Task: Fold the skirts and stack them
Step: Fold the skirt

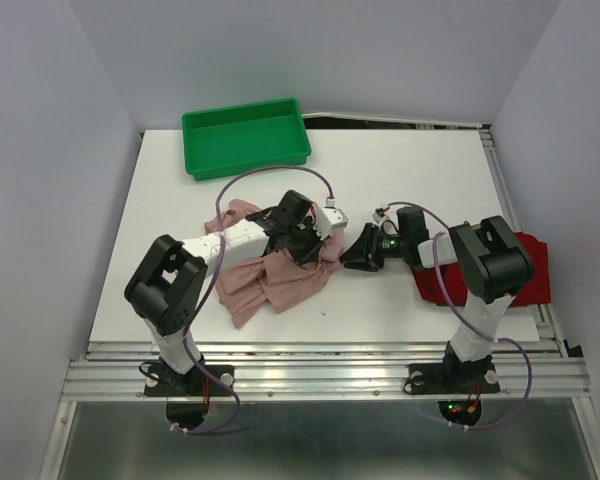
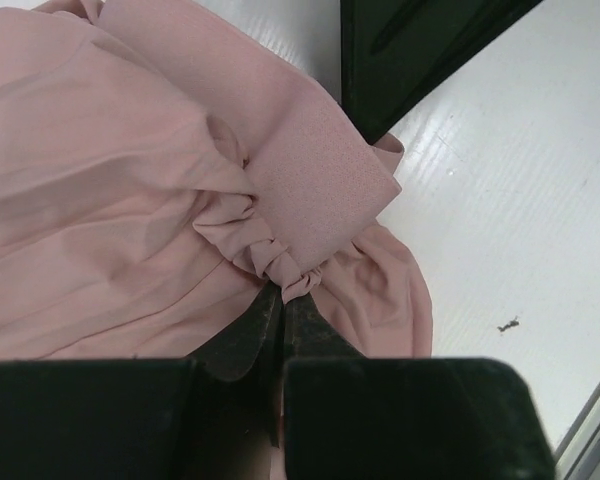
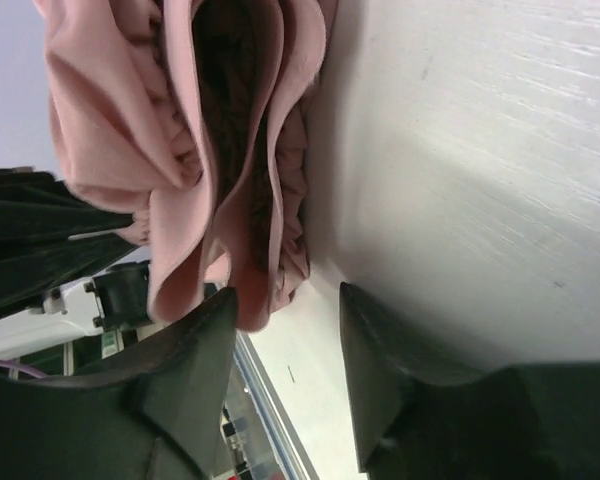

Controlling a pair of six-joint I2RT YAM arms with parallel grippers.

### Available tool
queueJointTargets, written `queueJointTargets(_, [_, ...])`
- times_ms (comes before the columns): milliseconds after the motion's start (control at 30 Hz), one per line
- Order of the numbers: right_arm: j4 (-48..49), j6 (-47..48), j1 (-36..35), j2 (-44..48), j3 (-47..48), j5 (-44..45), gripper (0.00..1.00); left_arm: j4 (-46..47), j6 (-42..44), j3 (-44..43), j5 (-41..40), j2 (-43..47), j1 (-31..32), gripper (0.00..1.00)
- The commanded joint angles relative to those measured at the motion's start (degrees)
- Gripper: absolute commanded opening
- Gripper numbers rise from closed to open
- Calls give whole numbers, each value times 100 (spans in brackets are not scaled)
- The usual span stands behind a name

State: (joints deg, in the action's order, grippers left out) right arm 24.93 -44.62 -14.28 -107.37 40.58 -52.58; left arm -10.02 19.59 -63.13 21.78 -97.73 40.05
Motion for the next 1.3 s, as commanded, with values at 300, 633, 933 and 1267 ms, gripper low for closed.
queueJointTargets(300, [346, -99, -22, 638, -147, -517, 79, 439, -228, -94, 169, -457, 20, 0])
queueJointTargets(633, [1056, -548, -22, -152, 213, 81, 72, 563, -333, 21, 344, -431, 20, 0])
queueJointTargets(933, [1769, -943, -206, -661, 389, 257, 43, 528, -290, -32, 336, -466, 20, 2])
queueJointTargets(1267, [1884, -996, -259, -338, 170, 318, 1, -1000, 262, -445, 239, 1141, -663, 55])
